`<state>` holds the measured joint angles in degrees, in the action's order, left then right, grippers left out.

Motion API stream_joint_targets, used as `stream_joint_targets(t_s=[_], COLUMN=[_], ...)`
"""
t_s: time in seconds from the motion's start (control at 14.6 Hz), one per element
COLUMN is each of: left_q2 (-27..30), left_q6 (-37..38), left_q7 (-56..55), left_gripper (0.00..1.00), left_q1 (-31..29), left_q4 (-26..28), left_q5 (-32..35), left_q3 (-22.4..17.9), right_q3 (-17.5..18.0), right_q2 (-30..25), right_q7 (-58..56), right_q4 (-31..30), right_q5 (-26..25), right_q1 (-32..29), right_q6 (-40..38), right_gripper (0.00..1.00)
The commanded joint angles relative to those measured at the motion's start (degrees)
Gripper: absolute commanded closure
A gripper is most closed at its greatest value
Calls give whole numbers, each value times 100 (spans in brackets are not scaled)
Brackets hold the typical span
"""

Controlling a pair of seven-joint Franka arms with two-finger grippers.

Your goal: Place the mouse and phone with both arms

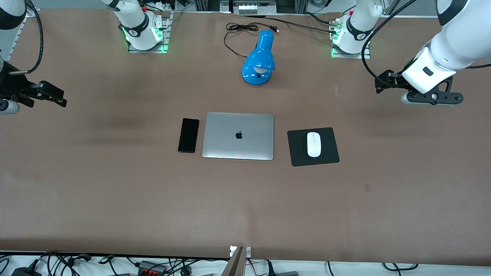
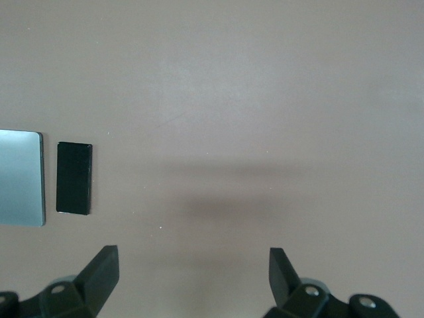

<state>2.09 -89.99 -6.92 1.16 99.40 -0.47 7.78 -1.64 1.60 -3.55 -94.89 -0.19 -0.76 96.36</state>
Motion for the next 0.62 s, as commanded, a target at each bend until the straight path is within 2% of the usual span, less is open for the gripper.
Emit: stream_joint_targets(t_s=[0.0,0.27,0.55], left_q2=[-15,-279,-280], left_q6=[113,60,209], left_q7=[165,86,86], left_gripper=[0,0,0], left_q1=[-28,-46,50], left_q4=[-419,-702,-896], left_q5=[64,177,275], left_q3=[-40,-84,-84], right_q3=[111,103,103], right_q2=[-151,-178,-178], right_q7=[-6,-6,-6], right_q4=[-152,-152,-152], right_q5=[-42,-33,-33], right_q1=[-161,-152,-135], right_q6=[67,24,15], right_gripper=[0,0,0])
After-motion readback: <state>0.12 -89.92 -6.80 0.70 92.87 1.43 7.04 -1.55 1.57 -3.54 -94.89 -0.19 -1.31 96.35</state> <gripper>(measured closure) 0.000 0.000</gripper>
